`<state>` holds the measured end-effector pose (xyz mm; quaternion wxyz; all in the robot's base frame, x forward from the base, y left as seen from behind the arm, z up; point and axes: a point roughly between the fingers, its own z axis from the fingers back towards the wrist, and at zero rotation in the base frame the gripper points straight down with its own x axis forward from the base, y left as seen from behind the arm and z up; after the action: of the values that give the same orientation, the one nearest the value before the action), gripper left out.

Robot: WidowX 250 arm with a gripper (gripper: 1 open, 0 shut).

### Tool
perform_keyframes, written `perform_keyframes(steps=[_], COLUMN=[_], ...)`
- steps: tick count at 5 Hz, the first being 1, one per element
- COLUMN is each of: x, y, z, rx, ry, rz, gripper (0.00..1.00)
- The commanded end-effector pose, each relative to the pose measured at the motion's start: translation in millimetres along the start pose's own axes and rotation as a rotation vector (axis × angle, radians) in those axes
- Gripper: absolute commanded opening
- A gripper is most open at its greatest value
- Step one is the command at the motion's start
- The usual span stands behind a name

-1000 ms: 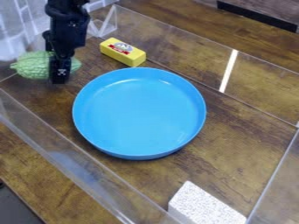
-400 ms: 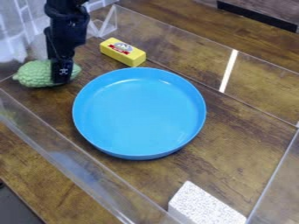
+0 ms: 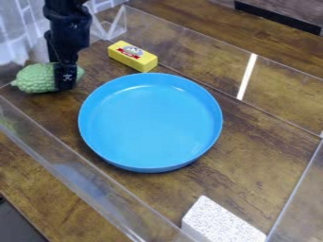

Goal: Remove the green object from inside the blue tray and put it on the table

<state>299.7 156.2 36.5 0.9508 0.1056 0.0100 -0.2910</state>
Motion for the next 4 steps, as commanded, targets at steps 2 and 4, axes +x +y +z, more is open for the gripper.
perform_keyframes(steps=[2, 4], x=[-13.0, -16.0], y=[16.0, 18.0], z=[33.6, 36.6], rx=[0.011, -0.002], ry=[-0.126, -0.158], rz=[0.086, 0.105], gripper=[1.0, 1.0])
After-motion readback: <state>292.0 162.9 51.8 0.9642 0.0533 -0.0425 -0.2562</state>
